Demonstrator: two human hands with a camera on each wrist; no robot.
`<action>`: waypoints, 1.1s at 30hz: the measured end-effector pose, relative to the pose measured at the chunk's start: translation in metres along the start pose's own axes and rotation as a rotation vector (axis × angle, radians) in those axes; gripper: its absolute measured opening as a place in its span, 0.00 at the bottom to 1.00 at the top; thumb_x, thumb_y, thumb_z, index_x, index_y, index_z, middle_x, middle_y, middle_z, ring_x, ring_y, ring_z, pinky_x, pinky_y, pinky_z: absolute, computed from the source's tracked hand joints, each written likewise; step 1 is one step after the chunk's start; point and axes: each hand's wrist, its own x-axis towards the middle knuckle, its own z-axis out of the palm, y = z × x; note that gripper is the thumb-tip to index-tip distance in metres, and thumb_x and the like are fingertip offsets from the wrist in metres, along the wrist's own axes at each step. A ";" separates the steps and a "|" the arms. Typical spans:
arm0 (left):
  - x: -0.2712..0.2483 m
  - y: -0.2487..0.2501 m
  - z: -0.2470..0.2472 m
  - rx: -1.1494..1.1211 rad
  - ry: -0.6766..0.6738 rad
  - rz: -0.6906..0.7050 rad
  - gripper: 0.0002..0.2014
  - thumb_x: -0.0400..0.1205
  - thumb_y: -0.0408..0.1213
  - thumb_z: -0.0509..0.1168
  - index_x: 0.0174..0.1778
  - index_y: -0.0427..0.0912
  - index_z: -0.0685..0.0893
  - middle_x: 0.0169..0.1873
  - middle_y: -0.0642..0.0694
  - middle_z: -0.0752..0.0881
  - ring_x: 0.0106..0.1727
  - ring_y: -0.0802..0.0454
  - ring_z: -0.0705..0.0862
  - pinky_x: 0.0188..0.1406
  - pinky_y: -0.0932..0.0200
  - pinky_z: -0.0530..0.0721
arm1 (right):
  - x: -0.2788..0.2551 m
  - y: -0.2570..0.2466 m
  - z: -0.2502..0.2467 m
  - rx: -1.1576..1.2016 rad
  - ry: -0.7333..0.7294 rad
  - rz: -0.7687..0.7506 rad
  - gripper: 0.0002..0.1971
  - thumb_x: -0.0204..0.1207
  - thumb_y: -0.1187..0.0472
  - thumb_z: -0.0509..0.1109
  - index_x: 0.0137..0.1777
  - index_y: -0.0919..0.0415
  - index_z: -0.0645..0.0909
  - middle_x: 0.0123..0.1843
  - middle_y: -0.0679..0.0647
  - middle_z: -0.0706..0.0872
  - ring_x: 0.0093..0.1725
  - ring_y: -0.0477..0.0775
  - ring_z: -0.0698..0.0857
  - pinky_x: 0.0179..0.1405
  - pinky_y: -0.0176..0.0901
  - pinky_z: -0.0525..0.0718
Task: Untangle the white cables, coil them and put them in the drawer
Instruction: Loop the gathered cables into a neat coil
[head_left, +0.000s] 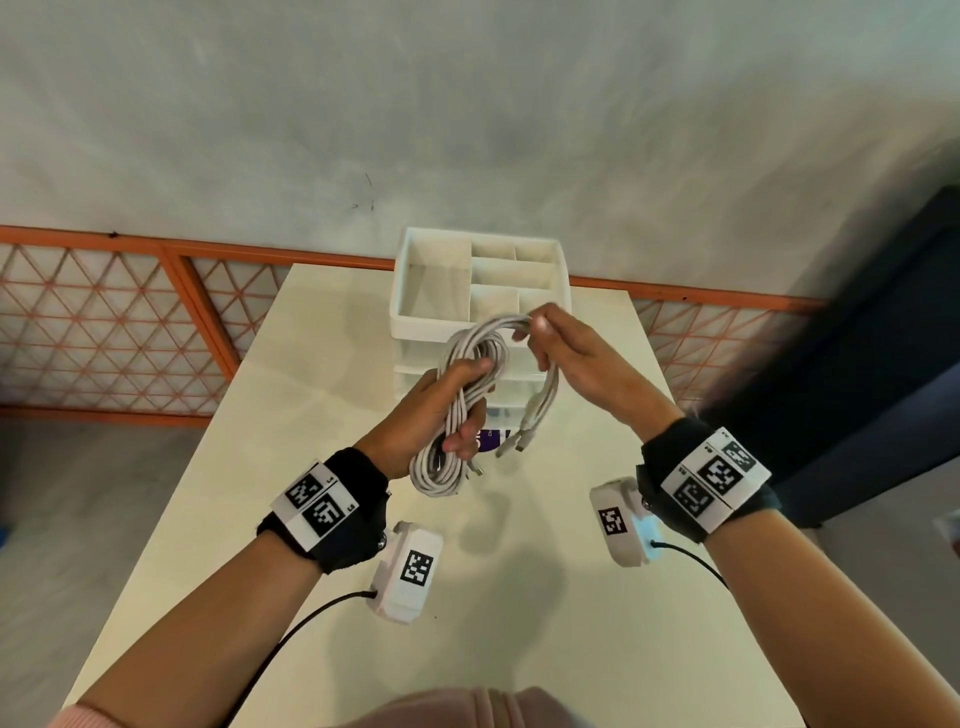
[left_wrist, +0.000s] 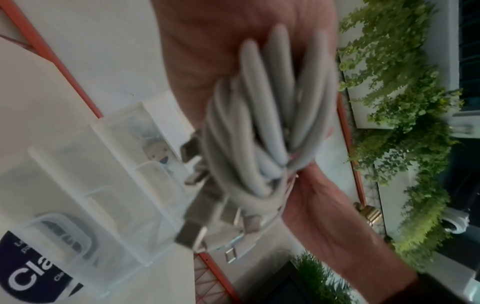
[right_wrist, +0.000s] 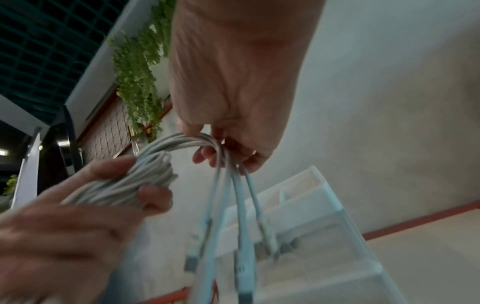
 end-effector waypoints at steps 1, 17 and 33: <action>0.001 0.000 0.000 -0.022 0.024 0.019 0.20 0.84 0.48 0.57 0.32 0.36 0.72 0.14 0.42 0.69 0.12 0.53 0.62 0.21 0.61 0.71 | -0.002 0.003 0.004 -0.029 -0.005 -0.002 0.14 0.87 0.58 0.51 0.51 0.61 0.78 0.32 0.48 0.72 0.34 0.42 0.72 0.39 0.28 0.73; 0.005 0.004 0.011 -0.080 0.245 0.198 0.13 0.85 0.44 0.59 0.40 0.44 0.84 0.22 0.50 0.81 0.21 0.55 0.79 0.19 0.62 0.79 | -0.008 -0.016 0.047 -0.120 -0.171 0.069 0.16 0.86 0.61 0.51 0.72 0.62 0.67 0.53 0.62 0.76 0.51 0.54 0.79 0.58 0.41 0.76; 0.010 0.007 0.001 -0.212 0.091 0.074 0.14 0.86 0.45 0.56 0.56 0.41 0.82 0.45 0.38 0.83 0.47 0.49 0.83 0.36 0.59 0.87 | 0.000 -0.026 0.033 -0.402 -0.027 -0.168 0.05 0.78 0.68 0.66 0.51 0.68 0.80 0.41 0.55 0.71 0.38 0.51 0.74 0.41 0.41 0.73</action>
